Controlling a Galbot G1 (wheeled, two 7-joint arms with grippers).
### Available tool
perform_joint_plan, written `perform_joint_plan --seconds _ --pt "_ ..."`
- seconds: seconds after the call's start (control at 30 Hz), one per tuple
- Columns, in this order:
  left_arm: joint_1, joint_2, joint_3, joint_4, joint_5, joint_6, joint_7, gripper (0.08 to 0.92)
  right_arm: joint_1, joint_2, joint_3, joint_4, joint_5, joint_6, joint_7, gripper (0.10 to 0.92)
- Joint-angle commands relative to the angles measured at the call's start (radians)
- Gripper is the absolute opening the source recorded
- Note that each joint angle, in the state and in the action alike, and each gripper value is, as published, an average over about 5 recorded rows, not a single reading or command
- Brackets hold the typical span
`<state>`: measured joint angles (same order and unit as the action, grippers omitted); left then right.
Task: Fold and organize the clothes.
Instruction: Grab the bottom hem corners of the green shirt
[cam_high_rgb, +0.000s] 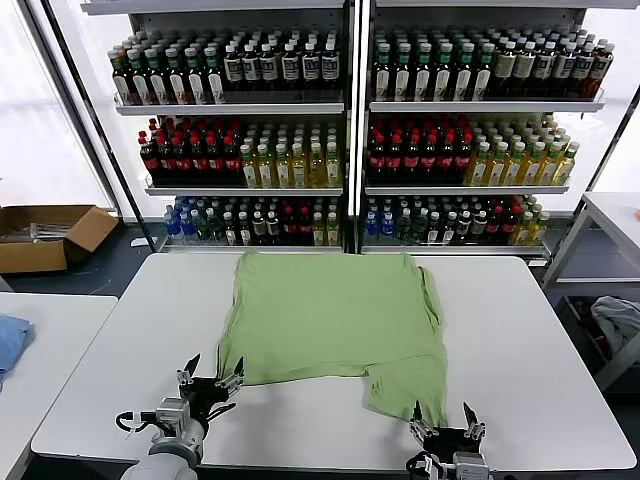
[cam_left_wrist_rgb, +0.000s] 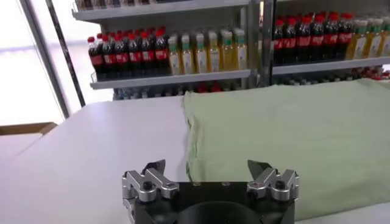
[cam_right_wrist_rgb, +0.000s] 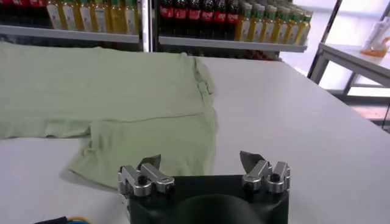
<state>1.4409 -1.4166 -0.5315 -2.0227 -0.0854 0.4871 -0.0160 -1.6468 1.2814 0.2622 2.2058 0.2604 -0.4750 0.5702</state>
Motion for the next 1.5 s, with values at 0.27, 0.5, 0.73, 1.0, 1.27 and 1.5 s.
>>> perform_joint_plan --seconds 0.27,0.5,0.73,1.0,1.27,1.5 --pt "0.015 0.002 0.009 0.026 -0.001 0.012 0.004 0.823 0.006 0.028 -0.009 -0.036 0.005 0.002 0.000 0.823" --pt "0.026 0.002 0.017 0.047 0.009 0.015 0.003 0.805 0.001 0.027 -0.011 -0.059 0.016 0.017 -0.005 0.815" --pt "0.037 -0.002 0.031 0.067 0.020 0.015 0.005 0.623 -0.004 0.033 -0.008 -0.101 0.050 0.049 -0.018 0.638" --pt "0.041 -0.005 0.038 0.057 0.023 0.016 0.010 0.398 -0.001 0.034 -0.001 -0.114 0.071 0.076 -0.034 0.413" --pt "0.048 -0.013 0.046 0.040 0.030 -0.008 0.012 0.164 -0.008 0.025 0.004 -0.066 0.043 0.121 -0.065 0.179" --pt "0.048 -0.019 0.045 -0.039 0.006 -0.095 0.002 0.083 -0.020 0.007 0.033 0.029 -0.020 0.206 -0.110 0.108"
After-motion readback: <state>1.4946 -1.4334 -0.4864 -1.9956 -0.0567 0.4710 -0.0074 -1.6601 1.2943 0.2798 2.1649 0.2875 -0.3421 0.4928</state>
